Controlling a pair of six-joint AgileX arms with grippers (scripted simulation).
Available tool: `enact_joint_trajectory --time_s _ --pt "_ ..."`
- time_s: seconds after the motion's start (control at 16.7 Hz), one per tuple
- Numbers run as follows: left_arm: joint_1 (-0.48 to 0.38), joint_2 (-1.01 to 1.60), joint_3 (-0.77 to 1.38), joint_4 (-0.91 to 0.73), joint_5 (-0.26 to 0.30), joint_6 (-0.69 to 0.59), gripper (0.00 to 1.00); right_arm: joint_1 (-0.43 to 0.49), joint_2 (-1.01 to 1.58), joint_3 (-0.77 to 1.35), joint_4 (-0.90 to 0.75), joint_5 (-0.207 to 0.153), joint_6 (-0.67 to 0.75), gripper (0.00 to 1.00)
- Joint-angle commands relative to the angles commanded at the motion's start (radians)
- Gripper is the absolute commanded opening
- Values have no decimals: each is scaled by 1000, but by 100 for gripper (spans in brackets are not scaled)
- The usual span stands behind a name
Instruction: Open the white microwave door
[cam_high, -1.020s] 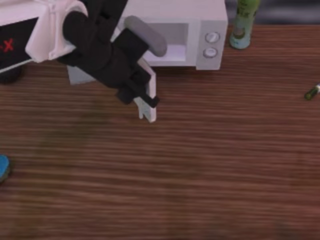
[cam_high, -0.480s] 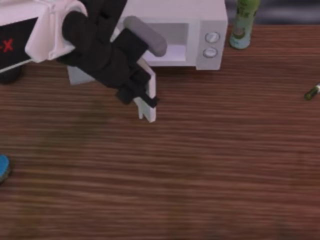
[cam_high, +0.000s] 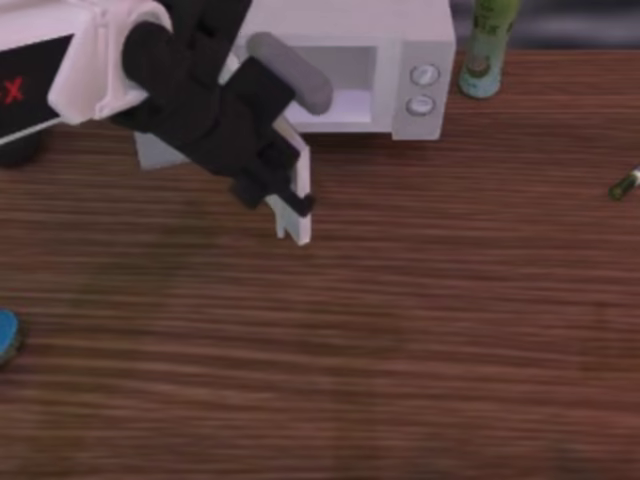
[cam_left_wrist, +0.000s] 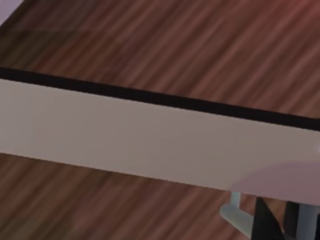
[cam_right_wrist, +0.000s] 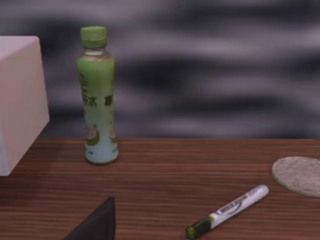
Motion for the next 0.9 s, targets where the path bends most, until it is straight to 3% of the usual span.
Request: enact_joint_trajectory --time_s 0.42,0.9 --pt "68 -26 -24 -41 78 167 0 0 0 0 0 0 0 100" --pt "71 -27 -26 -43 81 175 0 0 0 0 0 0 0 100"
